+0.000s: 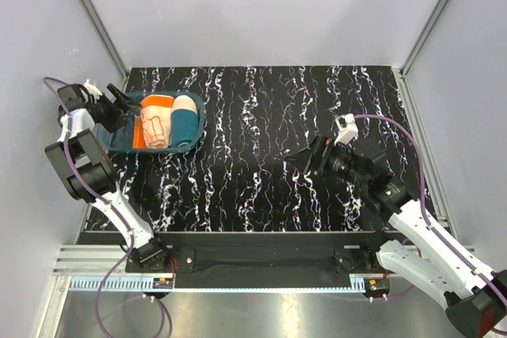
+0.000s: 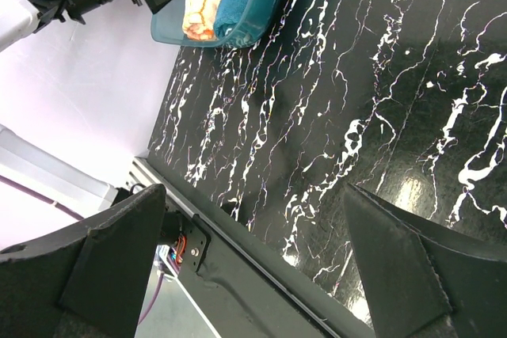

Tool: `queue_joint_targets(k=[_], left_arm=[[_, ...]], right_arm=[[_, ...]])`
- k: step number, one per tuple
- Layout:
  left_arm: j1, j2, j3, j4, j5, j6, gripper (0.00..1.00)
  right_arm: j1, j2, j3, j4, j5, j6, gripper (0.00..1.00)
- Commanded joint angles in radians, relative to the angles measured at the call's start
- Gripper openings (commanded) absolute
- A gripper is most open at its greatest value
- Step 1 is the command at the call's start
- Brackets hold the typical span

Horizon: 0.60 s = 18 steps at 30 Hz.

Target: Roll the towels

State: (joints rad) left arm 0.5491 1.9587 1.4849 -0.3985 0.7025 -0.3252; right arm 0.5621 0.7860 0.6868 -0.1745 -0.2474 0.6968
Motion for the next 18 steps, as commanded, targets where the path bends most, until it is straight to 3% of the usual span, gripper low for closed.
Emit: queue_joint_targets(k=[1, 13, 16, 18], left_arm=[[0.002, -0.084, 0.06, 0.056, -0.02, -0.06, 0.99], [-0.012, -0.234, 0.161, 0.015, -0.127, -0.112, 0.93], [-0.081, -0.286, 0.179, -0.049, -0.216, -0.007, 0.99], [-0.188, -0.311, 0.196, -0.112, -0.319, 0.055, 0.99]], right_arm=[[0.004, -0.025, 0.016, -0.011, 0.019, 0.007, 1.0], [0.004, 0.007, 0.06, -0.054, 0.019, -0.031, 1.0], [0.005, 0.027, 0.105, -0.085, 0.025, -0.063, 1.0], [0.007, 0.044, 0.141, -0.1, 0.033, -0.092, 1.0]])
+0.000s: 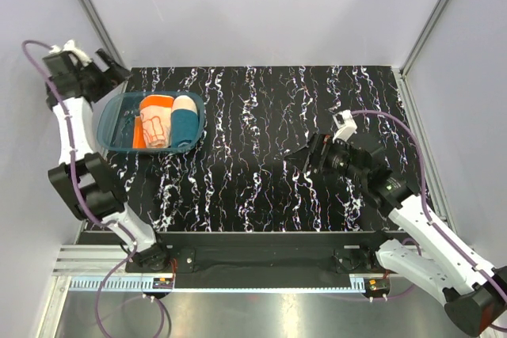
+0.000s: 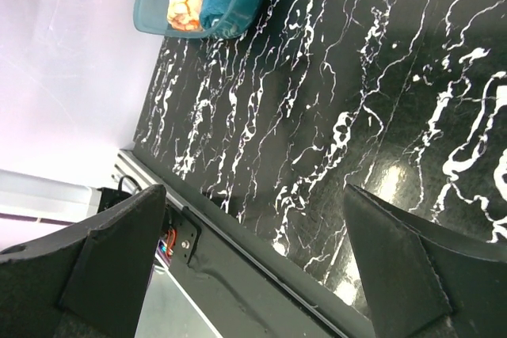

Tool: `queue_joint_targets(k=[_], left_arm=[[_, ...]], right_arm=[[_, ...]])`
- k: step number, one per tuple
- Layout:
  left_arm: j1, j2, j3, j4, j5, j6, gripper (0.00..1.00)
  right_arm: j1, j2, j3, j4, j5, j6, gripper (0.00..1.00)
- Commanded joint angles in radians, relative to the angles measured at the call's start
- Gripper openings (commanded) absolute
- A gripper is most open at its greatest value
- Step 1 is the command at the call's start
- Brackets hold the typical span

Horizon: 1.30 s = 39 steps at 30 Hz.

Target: Roll the towels

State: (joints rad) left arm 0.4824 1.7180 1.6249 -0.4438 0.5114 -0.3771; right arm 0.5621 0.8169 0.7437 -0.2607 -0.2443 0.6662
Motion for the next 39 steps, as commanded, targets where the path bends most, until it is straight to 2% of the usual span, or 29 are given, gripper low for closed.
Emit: queue_joint_targets(k=[1, 4, 5, 10, 12, 13, 14, 16, 17, 18, 20, 21, 22, 24, 25, 27, 31, 33, 34, 36, 37, 38, 39], left_arm=[[-0.201, -0.098, 0.056, -0.079, -0.154, 0.156, 0.99], [-0.324, -0.185, 0.02, -0.104, -0.316, 0.268, 0.99], [-0.397, -0.214, 0.0, -0.099, -0.42, 0.283, 0.99], [-0.565, -0.427, -0.178, -0.085, -0.692, 0.245, 0.99], [-0.649, -0.486, -0.287, -0.069, -0.785, 0.247, 0.99], [-0.695, -0.535, -0.322, -0.065, -0.798, 0.251, 0.99], [-0.718, -0.558, -0.379, -0.067, -0.821, 0.251, 0.99], [-0.764, -0.619, -0.434, -0.064, -0.922, 0.253, 0.99], [-0.819, -0.636, -0.457, -0.073, -0.971, 0.25, 0.99], [-0.852, -0.649, -0.502, -0.079, -1.113, 0.239, 0.99], [-0.966, -0.679, -0.545, -0.099, -1.252, 0.207, 0.99], [-1.014, -0.686, -0.589, -0.095, -1.394, 0.205, 0.99], [-1.116, -0.683, -0.623, -0.081, -1.463, 0.234, 0.99], [-1.208, -0.666, -0.681, -0.001, -1.601, 0.291, 0.99], [-1.275, -0.629, -0.727, 0.022, -1.62, 0.346, 0.99], [-1.32, -0.579, -0.737, 0.022, -1.675, 0.342, 0.99], [-1.343, -0.462, -0.685, -0.131, -1.674, 0.166, 0.99], [-1.341, -0.477, -0.724, -0.048, -1.618, 0.167, 0.99], [-1.338, -0.494, -0.762, 0.02, -1.572, 0.22, 0.99], [-1.335, -0.537, -0.888, 0.224, -1.454, 0.26, 0.99], [-1.332, -0.596, -0.936, 0.297, -1.426, 0.318, 0.99], [-1.332, -0.632, -1.052, 0.453, -1.38, 0.361, 0.99], [-1.332, -0.7, -1.106, 0.543, -1.352, 0.415, 0.99]], right_arm=[[0.01, 0.019, 0.112, -0.037, 0.036, -0.072, 1.0], [0.022, 0.031, 0.146, -0.075, 0.069, -0.103, 1.0], [0.025, 0.033, 0.161, -0.083, 0.086, -0.109, 1.0], [0.054, 0.065, 0.193, -0.118, 0.164, -0.128, 1.0], [0.111, 0.114, 0.241, -0.144, 0.239, -0.161, 1.0], [0.143, 0.134, 0.29, -0.185, 0.299, -0.177, 1.0], [0.245, 0.155, 0.319, -0.211, 0.445, -0.191, 1.0], [0.35, 0.237, 0.385, -0.308, 0.606, -0.229, 1.0], [0.393, 0.267, 0.452, -0.342, 0.767, -0.232, 1.0], [0.457, 0.325, 0.485, -0.377, 0.83, -0.232, 1.0], [0.499, 0.369, 0.554, -0.446, 0.94, -0.234, 1.0], [0.536, 0.395, 0.566, -0.454, 0.964, -0.238, 1.0], [0.545, 0.403, 0.577, -0.443, 0.971, -0.241, 1.0], [0.564, 0.413, 0.574, -0.417, 0.962, -0.25, 1.0], [0.574, 0.415, 0.571, -0.39, 0.955, -0.251, 1.0], [0.576, 0.416, 0.557, -0.371, 0.924, -0.24, 1.0], [0.578, 0.38, 0.497, -0.279, 0.864, -0.221, 1.0], [0.578, 0.348, 0.465, -0.256, 0.846, -0.203, 1.0], [0.578, 0.337, 0.445, -0.233, 0.841, -0.201, 1.0], [0.578, 0.315, 0.433, -0.222, 0.832, -0.2, 1.0], [0.578, 0.314, 0.431, -0.226, 0.832, -0.2, 1.0], [0.576, 0.311, 0.433, -0.233, 0.832, -0.201, 1.0], [0.578, 0.309, 0.434, -0.247, 0.835, -0.201, 1.0]])
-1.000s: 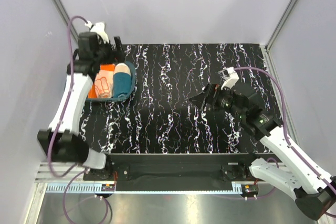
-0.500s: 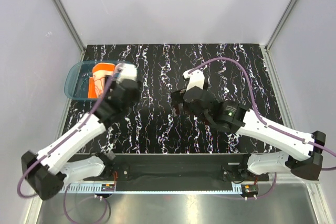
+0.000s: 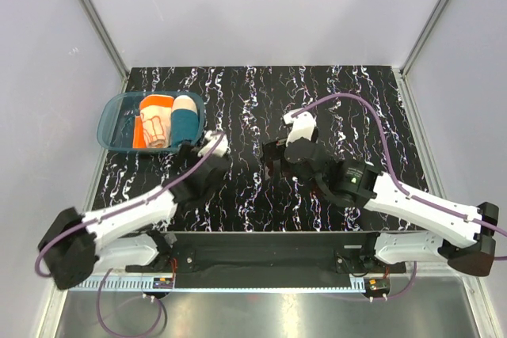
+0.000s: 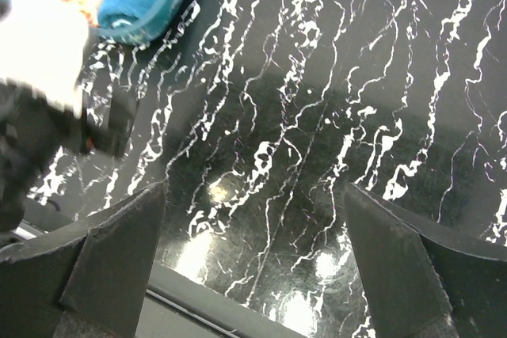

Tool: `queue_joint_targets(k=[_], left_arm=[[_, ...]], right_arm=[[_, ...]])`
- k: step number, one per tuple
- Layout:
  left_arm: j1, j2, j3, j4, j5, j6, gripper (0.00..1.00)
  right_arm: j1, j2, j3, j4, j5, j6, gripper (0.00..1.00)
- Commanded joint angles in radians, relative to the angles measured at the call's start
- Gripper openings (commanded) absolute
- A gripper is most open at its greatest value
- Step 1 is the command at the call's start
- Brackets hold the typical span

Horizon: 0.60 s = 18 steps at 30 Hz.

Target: Roll the towels

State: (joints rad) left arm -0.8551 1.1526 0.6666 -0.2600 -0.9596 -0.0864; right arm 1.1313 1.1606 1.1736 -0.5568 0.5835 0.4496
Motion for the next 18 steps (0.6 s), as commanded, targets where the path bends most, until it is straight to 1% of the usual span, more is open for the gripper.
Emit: queue_joint_targets(k=[1, 2, 3, 4, 6, 7, 9, 10, 11, 12, 13, 14, 16, 17, 18], left_arm=[[0.007, -0.169, -0.197, 0.434, 0.14, 0.213, 0.99], [0.011, -0.198, -0.253, 0.573, 0.151, 0.249, 0.99], [0.02, -0.246, -0.325, 0.625, 0.156, 0.279, 0.99], [0.057, -0.261, -0.35, 0.671, 0.159, 0.271, 0.99], [0.108, -0.277, -0.372, 0.676, 0.173, 0.217, 0.99], [0.14, -0.271, -0.374, 0.682, 0.174, 0.203, 0.99], [0.157, -0.233, -0.395, 0.753, 0.176, 0.232, 0.99], [0.18, -0.211, -0.433, 0.819, 0.173, 0.269, 0.98], [0.195, -0.19, -0.45, 0.931, 0.164, 0.27, 0.99], [0.215, -0.15, -0.464, 0.977, 0.174, 0.26, 0.99], [0.275, -0.133, -0.502, 1.075, 0.197, 0.248, 0.98], [0.31, -0.113, -0.521, 1.126, 0.258, 0.237, 0.97], [0.404, -0.074, -0.535, 1.212, 0.318, 0.203, 0.93], [0.433, -0.068, -0.536, 1.238, 0.437, 0.211, 0.92], [0.458, -0.035, -0.535, 1.269, 0.485, 0.221, 0.92]], right_arm=[[0.008, -0.035, 0.008, 0.043, 0.012, 0.018, 1.0], [0.007, -0.036, 0.008, 0.038, 0.018, 0.018, 1.0], [0.008, -0.036, 0.008, 0.034, 0.015, 0.018, 1.0], [0.007, -0.038, 0.005, 0.034, 0.015, 0.018, 1.0], [0.007, -0.036, 0.0, 0.041, 0.015, 0.023, 1.0], [0.007, -0.035, -0.009, 0.053, 0.015, 0.027, 1.0], [0.008, -0.027, -0.015, 0.075, -0.004, 0.032, 1.0], [0.008, -0.026, -0.015, 0.081, -0.014, 0.032, 1.0], [0.007, -0.019, -0.015, 0.083, -0.039, 0.032, 1.0], [0.008, -0.007, -0.011, 0.084, -0.051, 0.031, 1.0], [0.007, 0.001, 0.0, 0.083, -0.071, 0.035, 1.0], [0.008, 0.011, 0.006, 0.08, -0.077, 0.034, 1.0], [0.007, 0.017, 0.017, 0.071, -0.105, 0.037, 0.99], [0.008, 0.017, 0.017, 0.069, -0.115, 0.04, 1.0], [0.008, 0.016, 0.014, 0.072, -0.122, 0.038, 1.0]])
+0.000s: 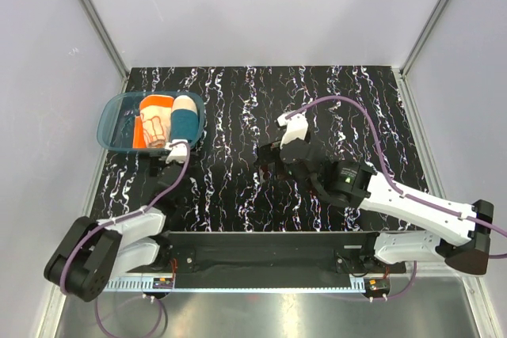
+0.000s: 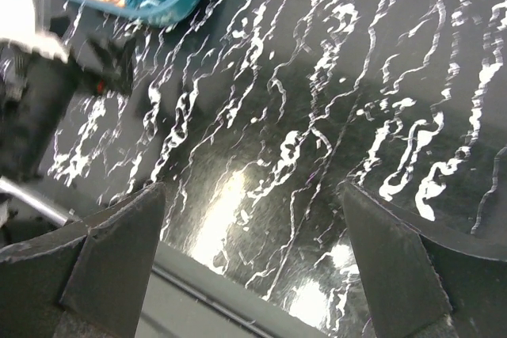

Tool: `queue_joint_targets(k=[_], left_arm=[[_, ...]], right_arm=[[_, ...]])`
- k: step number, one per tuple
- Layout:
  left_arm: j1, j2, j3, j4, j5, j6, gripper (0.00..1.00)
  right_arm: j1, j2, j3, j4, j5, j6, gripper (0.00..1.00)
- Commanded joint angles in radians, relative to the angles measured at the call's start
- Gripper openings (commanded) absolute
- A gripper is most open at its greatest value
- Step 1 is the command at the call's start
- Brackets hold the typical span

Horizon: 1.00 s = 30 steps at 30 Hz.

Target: Roll the towels

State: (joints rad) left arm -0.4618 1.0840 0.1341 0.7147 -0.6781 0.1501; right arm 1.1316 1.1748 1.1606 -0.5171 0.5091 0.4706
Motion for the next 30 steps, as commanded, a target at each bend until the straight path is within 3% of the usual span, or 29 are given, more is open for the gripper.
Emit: queue_joint_targets(k=[1, 4, 7, 10, 13, 15, 16, 18, 24, 30], left_arm=[[0.102, 0.049, 0.025, 0.208, 0.221, -0.038, 0.93], [0.14, 0.117, 0.124, 0.159, 0.247, 0.023, 0.93], [0.214, 0.181, 0.053, 0.395, 0.205, 0.024, 0.99], [0.302, 0.159, 0.061, 0.318, 0.342, -0.038, 0.99], [0.348, 0.175, 0.046, 0.357, 0.408, -0.067, 0.99], [0.379, 0.226, -0.008, 0.473, 0.494, -0.061, 0.99], [0.374, 0.258, -0.045, 0.615, 0.524, -0.035, 0.99], [0.374, 0.214, -0.022, 0.496, 0.532, -0.056, 0.99], [0.379, 0.238, -0.001, 0.514, 0.474, -0.076, 0.99], [0.4, 0.243, 0.041, 0.416, 0.466, -0.107, 0.99]], right_arm=[[0.008, 0.0, 0.021, 0.034, -0.066, 0.017, 1.0], [0.008, -0.012, 0.005, 0.034, -0.084, 0.01, 1.0], [0.007, -0.032, -0.015, 0.041, -0.081, 0.007, 1.0], [0.008, -0.055, -0.042, 0.078, -0.084, -0.006, 1.0], [0.007, -0.053, -0.047, 0.101, -0.105, -0.026, 1.0], [0.008, -0.043, -0.045, 0.115, -0.132, -0.044, 1.0], [0.007, -0.037, -0.042, 0.121, -0.144, -0.046, 1.0], [0.008, -0.021, -0.041, 0.143, -0.155, -0.041, 1.0], [0.008, 0.032, -0.039, 0.219, -0.136, -0.027, 1.0], [0.008, 0.14, -0.016, 0.307, -0.058, -0.021, 1.0]])
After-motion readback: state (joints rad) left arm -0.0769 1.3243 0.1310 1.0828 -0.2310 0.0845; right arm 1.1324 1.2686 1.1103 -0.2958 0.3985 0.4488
